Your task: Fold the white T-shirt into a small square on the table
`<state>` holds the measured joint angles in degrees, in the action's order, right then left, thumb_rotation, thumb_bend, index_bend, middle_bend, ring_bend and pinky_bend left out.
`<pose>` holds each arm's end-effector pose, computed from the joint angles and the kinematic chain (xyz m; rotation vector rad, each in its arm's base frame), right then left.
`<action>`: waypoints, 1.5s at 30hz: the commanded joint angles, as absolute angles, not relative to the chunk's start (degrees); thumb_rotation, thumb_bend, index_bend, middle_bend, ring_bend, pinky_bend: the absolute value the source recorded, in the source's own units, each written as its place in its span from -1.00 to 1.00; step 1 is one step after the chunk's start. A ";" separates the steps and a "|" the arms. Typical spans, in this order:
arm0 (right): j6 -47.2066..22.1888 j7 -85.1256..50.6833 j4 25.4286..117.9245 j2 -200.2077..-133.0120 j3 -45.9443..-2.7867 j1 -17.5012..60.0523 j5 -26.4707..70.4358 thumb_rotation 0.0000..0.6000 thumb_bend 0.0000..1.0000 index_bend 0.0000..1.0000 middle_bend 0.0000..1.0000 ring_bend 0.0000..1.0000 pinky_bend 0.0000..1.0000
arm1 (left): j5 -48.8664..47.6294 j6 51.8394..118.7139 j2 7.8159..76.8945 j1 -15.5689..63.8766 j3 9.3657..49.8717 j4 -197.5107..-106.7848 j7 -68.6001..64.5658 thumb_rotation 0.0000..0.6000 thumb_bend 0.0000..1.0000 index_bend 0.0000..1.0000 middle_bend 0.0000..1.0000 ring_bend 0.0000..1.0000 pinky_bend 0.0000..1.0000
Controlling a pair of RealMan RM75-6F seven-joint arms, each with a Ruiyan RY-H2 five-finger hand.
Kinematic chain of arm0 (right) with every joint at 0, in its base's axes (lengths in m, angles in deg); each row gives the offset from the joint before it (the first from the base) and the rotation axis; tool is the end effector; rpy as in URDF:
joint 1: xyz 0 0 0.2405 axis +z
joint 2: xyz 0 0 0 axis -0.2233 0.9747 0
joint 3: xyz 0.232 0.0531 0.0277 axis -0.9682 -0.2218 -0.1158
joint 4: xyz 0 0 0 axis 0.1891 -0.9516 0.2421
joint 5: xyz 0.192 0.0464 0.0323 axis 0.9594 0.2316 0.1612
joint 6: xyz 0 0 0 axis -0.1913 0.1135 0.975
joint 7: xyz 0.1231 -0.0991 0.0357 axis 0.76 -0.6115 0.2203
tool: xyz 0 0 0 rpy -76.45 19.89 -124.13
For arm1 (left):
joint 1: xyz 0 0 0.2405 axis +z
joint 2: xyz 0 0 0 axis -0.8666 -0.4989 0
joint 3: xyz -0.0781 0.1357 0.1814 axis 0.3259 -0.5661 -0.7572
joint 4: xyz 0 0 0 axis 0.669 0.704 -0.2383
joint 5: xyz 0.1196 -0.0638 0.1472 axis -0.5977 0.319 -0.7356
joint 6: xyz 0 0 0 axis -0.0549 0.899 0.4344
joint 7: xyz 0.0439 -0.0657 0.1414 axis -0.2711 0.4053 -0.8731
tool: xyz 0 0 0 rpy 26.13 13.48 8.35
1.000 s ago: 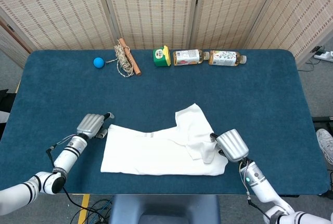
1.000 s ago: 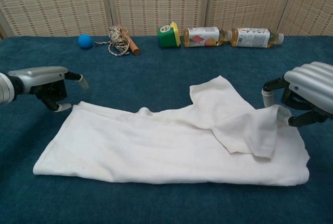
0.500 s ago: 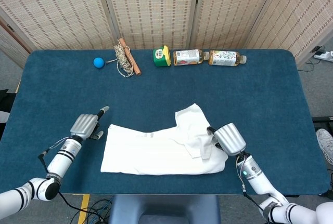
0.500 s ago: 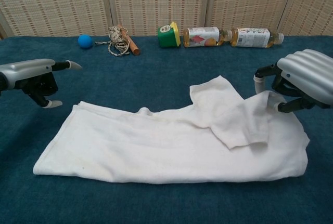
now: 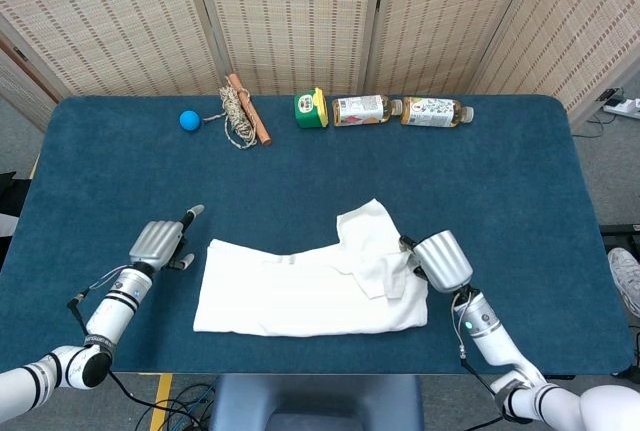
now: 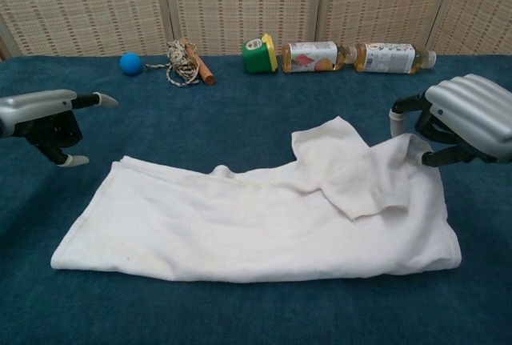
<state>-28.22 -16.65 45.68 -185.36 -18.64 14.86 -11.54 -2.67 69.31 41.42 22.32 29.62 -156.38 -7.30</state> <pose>-0.2162 -0.3087 -0.0043 1.7601 -0.5504 1.1307 -0.2226 0.3594 0.0232 -1.7313 -1.1355 -0.7762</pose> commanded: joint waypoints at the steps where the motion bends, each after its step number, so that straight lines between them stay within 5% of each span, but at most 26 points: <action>1: -26.73 -15.49 42.80 -187.39 -19.50 16.11 -10.05 1.00 0.31 0.45 0.99 1.00 1.00 | -2.63 69.46 41.36 22.41 29.68 -156.40 -7.16 1.00 -0.27 -1.00 0.85 0.69 1.00; 16: -19.26 -14.34 37.29 -191.83 -21.29 19.33 -4.68 1.00 0.22 0.43 0.98 1.00 1.00 | -2.23 69.40 41.43 23.19 29.44 -155.54 -5.62 1.00 -0.27 -1.00 0.85 0.69 1.00; 19: -16.91 -15.74 38.73 -191.79 -22.41 19.80 -2.55 1.00 0.00 0.16 0.96 1.00 1.00 | -2.32 69.54 41.40 23.31 29.54 -155.38 -5.24 1.00 -0.27 -1.00 0.85 0.69 1.00; 24: -13.11 -18.62 43.58 -190.23 -24.57 20.28 1.46 1.00 -0.71 -0.57 0.92 1.00 1.00 | -2.55 69.89 41.10 23.54 29.68 -155.38 -4.79 1.00 -0.28 -1.00 0.85 0.69 1.00; 29: -10.15 -22.61 49.04 -187.60 -26.43 20.37 5.44 1.00 -0.95 -0.89 0.89 1.00 1.00 | -2.54 70.16 40.87 23.77 29.83 -155.36 -4.47 1.00 -0.28 -1.00 0.85 0.69 1.00; 36: -12.49 -22.72 56.86 -182.36 -24.85 19.33 3.43 1.00 -0.84 -0.92 0.89 1.00 1.00 | -2.86 70.66 40.11 24.14 30.04 -156.14 -3.86 1.00 -0.28 -1.00 0.85 0.69 1.00; 45: -15.61 -24.74 66.16 -172.05 -17.31 17.63 -5.51 1.00 -0.59 -0.74 0.89 1.00 1.00 | -2.93 71.13 38.85 24.49 30.34 -157.46 -3.51 1.00 -0.28 -1.00 0.85 0.69 1.00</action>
<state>-14.70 -24.12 64.59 -173.55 -18.91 18.19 -3.84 -2.94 71.13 38.86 24.48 30.33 -157.45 -3.50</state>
